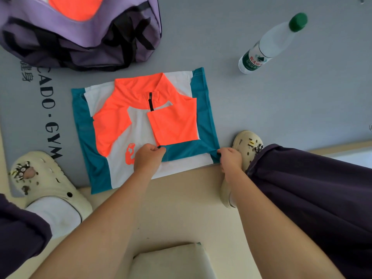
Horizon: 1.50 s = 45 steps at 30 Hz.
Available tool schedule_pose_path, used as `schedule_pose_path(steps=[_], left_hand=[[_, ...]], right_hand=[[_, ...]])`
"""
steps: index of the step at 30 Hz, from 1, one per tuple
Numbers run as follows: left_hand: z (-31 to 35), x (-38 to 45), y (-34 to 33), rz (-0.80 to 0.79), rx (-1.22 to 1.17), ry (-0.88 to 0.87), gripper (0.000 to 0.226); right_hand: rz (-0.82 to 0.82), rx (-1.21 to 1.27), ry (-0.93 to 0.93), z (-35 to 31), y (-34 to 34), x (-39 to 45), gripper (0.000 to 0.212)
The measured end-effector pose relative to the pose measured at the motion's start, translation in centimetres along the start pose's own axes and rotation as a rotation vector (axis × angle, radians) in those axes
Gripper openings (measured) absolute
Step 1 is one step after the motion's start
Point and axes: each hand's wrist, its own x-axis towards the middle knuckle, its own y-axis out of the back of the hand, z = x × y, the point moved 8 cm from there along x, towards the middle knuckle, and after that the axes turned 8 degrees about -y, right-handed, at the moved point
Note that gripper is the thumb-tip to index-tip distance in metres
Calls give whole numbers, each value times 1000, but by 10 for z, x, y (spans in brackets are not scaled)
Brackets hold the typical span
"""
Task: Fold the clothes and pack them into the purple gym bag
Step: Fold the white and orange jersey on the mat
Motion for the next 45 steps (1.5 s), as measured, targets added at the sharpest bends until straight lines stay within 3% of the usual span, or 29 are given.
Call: schedule_pose_path(steps=[2, 5, 8, 11, 13, 16, 19, 21, 24, 26, 28, 30, 33, 40, 45], left_hand=[[9, 2, 8, 63, 1, -5, 29], [21, 8, 10, 70, 7, -55, 30], [26, 15, 8, 38, 1, -98, 27], [23, 20, 8, 19, -31, -118, 25], [18, 20, 7, 1, -60, -122, 25], [11, 21, 8, -3, -95, -106, 24], [11, 22, 17, 12, -60, -103, 23], [15, 24, 35, 91, -97, -140, 23], [16, 26, 94, 437, -97, -232, 13], [6, 31, 132, 599, -21, -231, 29], [-6, 44, 156, 571, 81, -212, 51], [-15, 57, 166, 438, 213, -206, 63], [-17, 68, 168, 308, 420, -284, 61], [-26, 73, 193, 369, 347, -304, 36], [-43, 78, 199, 289, 213, -299, 31]], right_hand=[[-34, -64, 102, -14, -8, -3, 21], [-43, -373, 274, -34, -24, -10, 29], [34, -636, 298, -40, -29, -7, 24], [109, -563, 368, -63, -34, -13, 24], [52, -501, 449, -82, -52, -20, 28], [-42, -591, 491, -101, -77, -20, 27], [-17, -706, 482, -106, -80, -12, 21], [25, -648, 515, -111, -76, -14, 22], [53, -499, 613, -123, -83, -33, 33], [-13, -481, 659, -130, -106, -48, 34], [-133, -519, 672, -131, -140, -62, 34], [-277, -570, 666, -125, -176, -75, 33], [-403, -616, 671, -110, -212, -84, 29], [-356, -653, 703, -106, -221, -76, 26], [-336, -697, 673, -107, -223, -73, 25]])
